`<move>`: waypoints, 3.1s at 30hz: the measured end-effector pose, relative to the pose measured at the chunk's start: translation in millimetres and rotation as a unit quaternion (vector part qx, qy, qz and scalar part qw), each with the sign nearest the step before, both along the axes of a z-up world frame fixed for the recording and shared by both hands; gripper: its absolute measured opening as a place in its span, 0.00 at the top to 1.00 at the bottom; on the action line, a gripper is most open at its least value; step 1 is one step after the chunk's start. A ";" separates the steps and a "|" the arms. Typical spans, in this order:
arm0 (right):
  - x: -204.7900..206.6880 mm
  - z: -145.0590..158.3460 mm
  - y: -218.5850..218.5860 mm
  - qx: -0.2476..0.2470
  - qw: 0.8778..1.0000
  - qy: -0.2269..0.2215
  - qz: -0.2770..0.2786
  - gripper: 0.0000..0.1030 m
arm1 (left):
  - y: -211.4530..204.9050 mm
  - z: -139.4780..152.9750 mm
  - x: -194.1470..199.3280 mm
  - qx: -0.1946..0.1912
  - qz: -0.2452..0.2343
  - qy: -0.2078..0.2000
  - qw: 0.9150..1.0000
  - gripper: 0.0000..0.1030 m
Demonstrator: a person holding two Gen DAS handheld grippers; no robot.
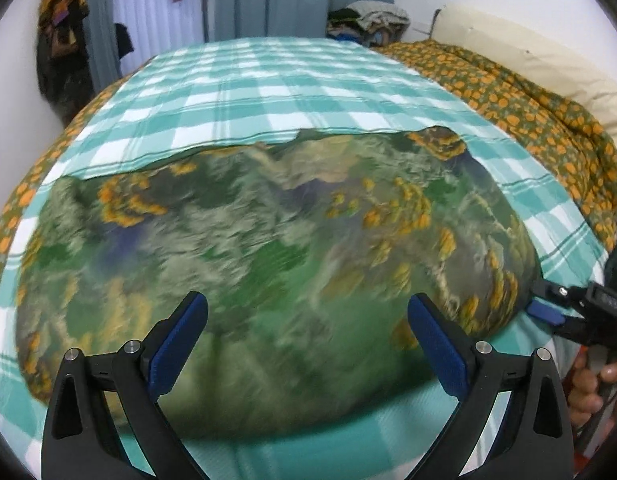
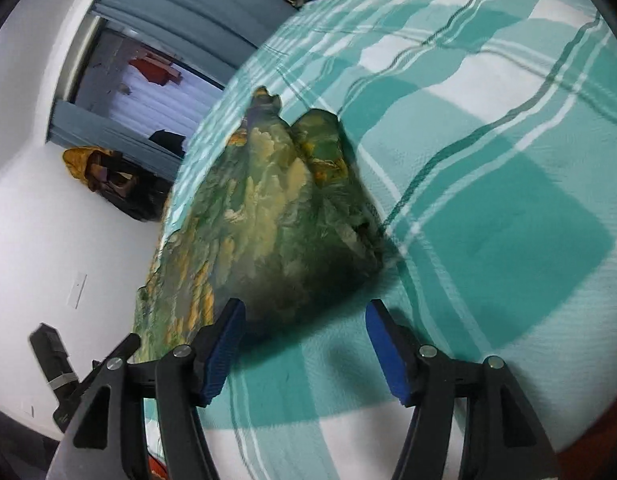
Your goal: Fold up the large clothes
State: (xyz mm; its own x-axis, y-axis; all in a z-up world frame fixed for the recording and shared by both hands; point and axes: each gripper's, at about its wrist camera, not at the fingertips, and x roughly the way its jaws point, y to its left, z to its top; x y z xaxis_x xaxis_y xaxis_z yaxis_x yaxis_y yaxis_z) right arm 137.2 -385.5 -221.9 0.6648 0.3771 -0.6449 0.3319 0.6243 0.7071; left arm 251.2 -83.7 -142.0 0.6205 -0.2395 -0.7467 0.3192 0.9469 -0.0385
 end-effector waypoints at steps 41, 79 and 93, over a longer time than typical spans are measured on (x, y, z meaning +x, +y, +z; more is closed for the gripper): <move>-35.8 154.5 216.0 -0.436 0.830 -0.274 0.213 0.70 | -101.4 88.5 11.9 0.158 -0.116 0.053 0.979 0.06; 9.6 137.4 186.6 -0.262 0.902 -0.195 0.281 0.68 | 160.9 81.6 56.3 -0.012 -0.003 0.116 0.993 0.66; 99.9 60.8 288.8 -0.246 0.881 -0.085 0.395 0.69 | 248.0 -8.2 65.9 -0.085 0.050 0.173 0.980 0.56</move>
State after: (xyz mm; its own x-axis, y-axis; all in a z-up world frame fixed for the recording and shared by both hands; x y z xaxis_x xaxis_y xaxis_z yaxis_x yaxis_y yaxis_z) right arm 237.2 -96.7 -161.1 0.4224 0.4682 -0.7761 -0.4290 0.8576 0.2839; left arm 317.1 164.3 -150.1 0.3635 -0.3296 -0.8714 0.1650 0.9433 -0.2880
